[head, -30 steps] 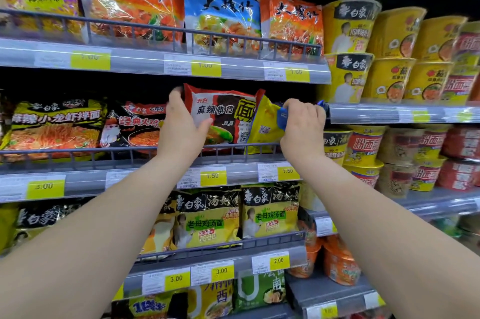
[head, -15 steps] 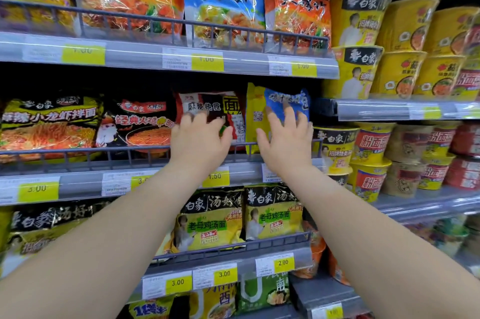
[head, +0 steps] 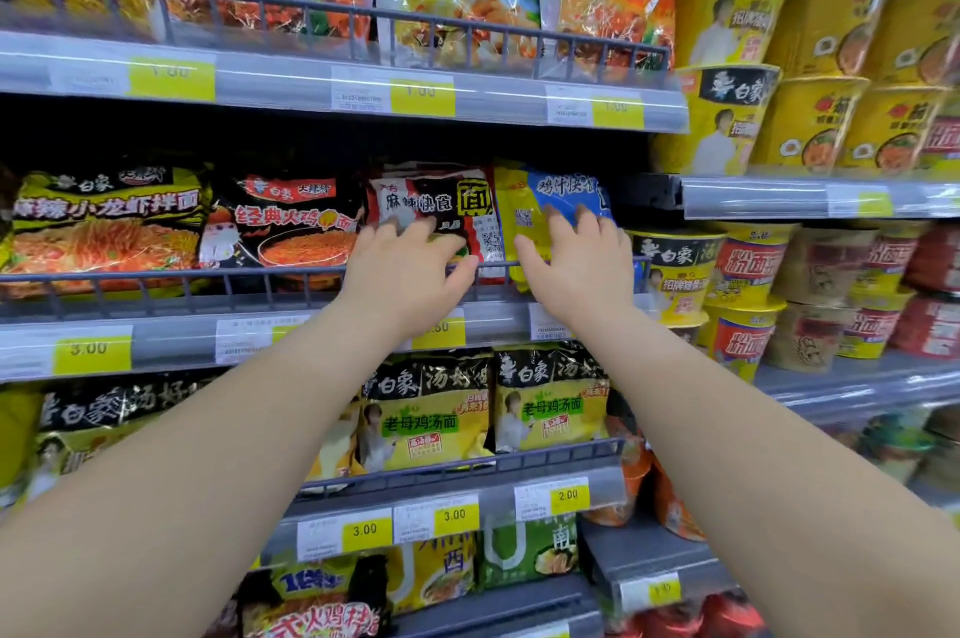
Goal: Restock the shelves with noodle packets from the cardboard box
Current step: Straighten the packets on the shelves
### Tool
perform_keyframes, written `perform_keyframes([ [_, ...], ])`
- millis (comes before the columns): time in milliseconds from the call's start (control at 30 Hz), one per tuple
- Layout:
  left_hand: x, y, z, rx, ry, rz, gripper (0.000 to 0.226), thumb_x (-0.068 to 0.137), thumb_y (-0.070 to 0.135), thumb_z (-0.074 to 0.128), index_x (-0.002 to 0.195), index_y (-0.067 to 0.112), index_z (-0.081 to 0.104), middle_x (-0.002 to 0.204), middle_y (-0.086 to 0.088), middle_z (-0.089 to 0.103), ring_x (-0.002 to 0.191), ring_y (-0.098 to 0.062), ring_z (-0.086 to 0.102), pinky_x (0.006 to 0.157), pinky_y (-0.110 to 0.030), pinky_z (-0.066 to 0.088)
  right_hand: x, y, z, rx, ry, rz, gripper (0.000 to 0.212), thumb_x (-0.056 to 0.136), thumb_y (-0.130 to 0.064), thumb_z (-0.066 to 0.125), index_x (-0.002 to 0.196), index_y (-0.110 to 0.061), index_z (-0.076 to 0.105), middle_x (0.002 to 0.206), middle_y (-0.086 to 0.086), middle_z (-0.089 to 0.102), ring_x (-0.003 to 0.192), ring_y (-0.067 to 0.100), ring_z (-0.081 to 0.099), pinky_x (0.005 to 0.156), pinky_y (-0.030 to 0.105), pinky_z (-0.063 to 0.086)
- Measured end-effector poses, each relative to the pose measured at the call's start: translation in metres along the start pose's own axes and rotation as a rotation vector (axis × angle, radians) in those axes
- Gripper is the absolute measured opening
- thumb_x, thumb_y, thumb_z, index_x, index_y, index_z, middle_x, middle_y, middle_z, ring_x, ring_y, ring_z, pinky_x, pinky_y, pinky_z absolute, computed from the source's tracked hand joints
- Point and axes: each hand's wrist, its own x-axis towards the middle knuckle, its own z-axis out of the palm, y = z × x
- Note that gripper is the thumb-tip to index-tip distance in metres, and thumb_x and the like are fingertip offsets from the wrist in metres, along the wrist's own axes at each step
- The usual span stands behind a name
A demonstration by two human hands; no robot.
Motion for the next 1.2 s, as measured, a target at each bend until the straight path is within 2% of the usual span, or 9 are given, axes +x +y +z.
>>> perform_keyframes([
  [67,-0.009,0.001,0.001,-0.057,0.166,0.046,0.044,0.093,0.046,0.039,0.127,0.025,0.056,0.131,-0.004,0.055,0.123,-0.029,0.045,0.099,-0.041,0.034,-0.015,0.002,-0.003,0.043,0.090,-0.024,0.066,0.088,-0.056,0.027,0.131,-0.013,0.050,0.139,0.015,0.046,0.128,0.033,0.038,0.111,0.047,0.025],
  [133,-0.023,0.004,0.002,-0.116,0.282,0.099,0.039,0.086,0.038,0.050,0.117,0.018,0.063,0.119,-0.004,0.061,0.116,-0.027,0.049,0.095,-0.041,0.037,-0.033,0.004,-0.006,0.124,0.167,-0.073,0.059,0.087,-0.049,0.034,0.120,-0.007,0.058,0.130,0.014,0.053,0.121,0.033,0.044,0.107,0.047,0.030],
  [300,-0.080,0.019,0.011,-0.240,0.384,0.141,0.028,0.078,0.028,0.058,0.102,0.016,0.067,0.104,-0.002,0.063,0.102,-0.027,0.054,0.087,-0.040,0.040,-0.098,0.007,0.002,0.247,0.208,-0.170,0.038,0.084,-0.028,0.056,0.114,-0.006,0.061,0.115,0.012,0.059,0.110,0.031,0.050,0.098,0.040,0.037],
  [400,-0.126,0.018,0.028,-0.265,0.291,0.096,0.028,0.078,0.028,0.056,0.102,0.017,0.066,0.100,-0.001,0.063,0.097,-0.027,0.056,0.083,-0.040,0.042,-0.140,0.004,0.025,0.244,0.133,-0.203,0.032,0.074,-0.022,0.065,0.104,-0.010,0.063,0.104,0.008,0.061,0.098,0.029,0.054,0.088,0.032,0.033],
  [500,-0.176,0.009,0.044,-0.298,0.174,0.043,0.028,0.079,0.028,0.054,0.102,0.015,0.064,0.098,-0.003,0.061,0.095,-0.030,0.055,0.081,-0.040,0.043,-0.187,-0.004,0.041,0.263,-0.008,-0.202,0.040,0.068,-0.020,0.070,0.106,-0.010,0.062,0.108,0.009,0.060,0.099,0.030,0.053,0.086,0.031,0.031],
  [667,-0.261,-0.020,0.056,-0.303,-0.029,-0.081,0.028,0.083,0.025,0.059,0.109,0.016,0.063,0.106,-0.004,0.060,0.102,-0.030,0.053,0.087,-0.045,0.045,-0.258,-0.040,0.037,0.315,-0.140,-0.222,0.031,0.083,-0.023,0.060,0.109,-0.007,0.062,0.110,0.011,0.060,0.105,0.031,0.052,0.093,0.038,0.037],
  [867,-0.348,-0.075,0.037,-0.372,-0.115,-0.183,0.031,0.085,0.024,0.060,0.116,0.016,0.061,0.112,-0.004,0.058,0.105,-0.027,0.052,0.092,-0.041,0.041,-0.318,-0.113,0.028,0.356,-0.248,-0.239,0.031,0.084,-0.022,0.058,0.111,-0.008,0.061,0.109,0.010,0.060,0.105,0.030,0.051,0.091,0.039,0.038],
  [967,-0.391,-0.110,0.024,-0.383,-0.165,-0.191,0.033,0.087,0.024,0.060,0.119,0.016,0.059,0.115,-0.004,0.057,0.108,-0.026,0.051,0.094,-0.040,0.042,-0.353,-0.158,0.017,0.379,-0.302,-0.207,0.033,0.085,-0.022,0.055,0.115,-0.008,0.060,0.114,0.009,0.058,0.111,0.028,0.048,0.097,0.041,0.038],
  [1200,-0.473,-0.175,0.004,-0.389,-0.304,-0.169,0.035,0.089,0.024,0.057,0.124,0.018,0.055,0.122,-0.004,0.053,0.113,-0.024,0.049,0.091,-0.036,0.043,-0.431,-0.232,0.010,0.398,-0.390,-0.103,0.038,0.088,-0.025,0.055,0.123,-0.010,0.054,0.124,0.009,0.053,0.118,0.026,0.043,0.099,0.037,0.035],
])
